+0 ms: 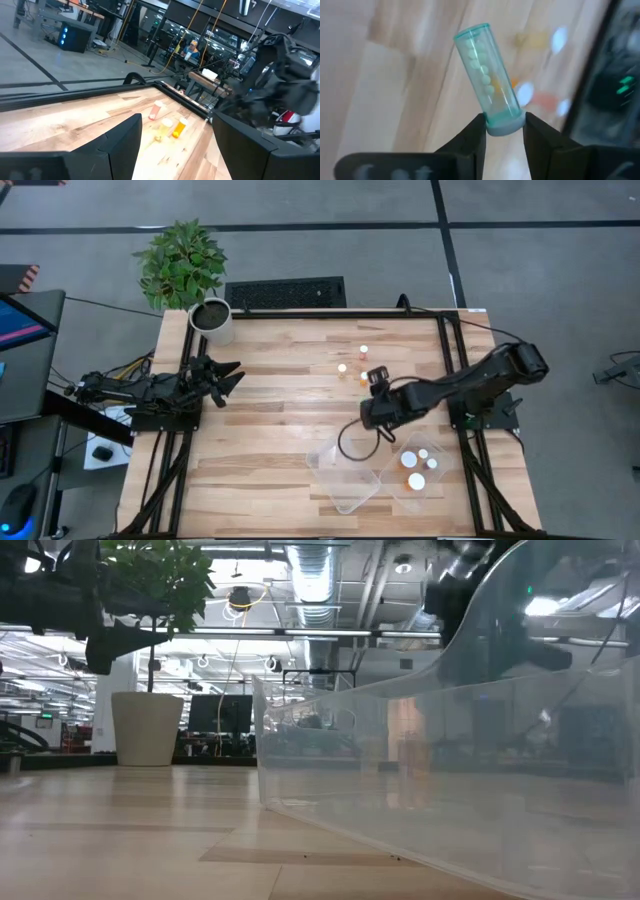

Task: Pick and place medicine bottles into bin by pill shape (circle, oval)
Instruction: Put the green pill bottle into the left transparent bin

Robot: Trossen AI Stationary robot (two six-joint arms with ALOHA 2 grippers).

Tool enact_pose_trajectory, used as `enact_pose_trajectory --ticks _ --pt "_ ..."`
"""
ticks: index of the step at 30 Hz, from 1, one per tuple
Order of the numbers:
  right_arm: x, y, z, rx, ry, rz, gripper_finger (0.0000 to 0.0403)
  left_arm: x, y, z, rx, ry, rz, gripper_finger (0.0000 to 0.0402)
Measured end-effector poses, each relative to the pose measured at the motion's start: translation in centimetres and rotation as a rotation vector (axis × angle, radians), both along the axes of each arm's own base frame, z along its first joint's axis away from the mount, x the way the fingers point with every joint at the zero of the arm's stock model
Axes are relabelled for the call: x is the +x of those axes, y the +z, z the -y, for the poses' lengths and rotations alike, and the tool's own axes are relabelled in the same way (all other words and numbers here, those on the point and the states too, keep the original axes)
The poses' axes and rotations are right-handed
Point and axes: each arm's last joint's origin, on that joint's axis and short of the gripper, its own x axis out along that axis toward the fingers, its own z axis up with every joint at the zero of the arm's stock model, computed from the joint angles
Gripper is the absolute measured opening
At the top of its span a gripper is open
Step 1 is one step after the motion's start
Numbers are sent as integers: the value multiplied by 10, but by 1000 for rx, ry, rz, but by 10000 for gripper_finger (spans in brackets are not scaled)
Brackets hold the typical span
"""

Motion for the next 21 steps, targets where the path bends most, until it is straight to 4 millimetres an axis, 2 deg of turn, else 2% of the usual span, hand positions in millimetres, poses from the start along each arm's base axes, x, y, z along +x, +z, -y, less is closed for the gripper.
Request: enact_pose_trajectory --ticks 5,10,14,21 --pt "5 24 -30 -135 159 63 116 0 0 0 -28 -2 15 235" --pt "10 45 -54 -360 293 133 116 1 3 2 -95 -63 73 235" --pt "18 55 -63 -511 379 157 116 3 12 5 -127 -190 174 235" --pt "33 69 -67 -604 462 206 116 12 20 11 -216 -353 252 235"
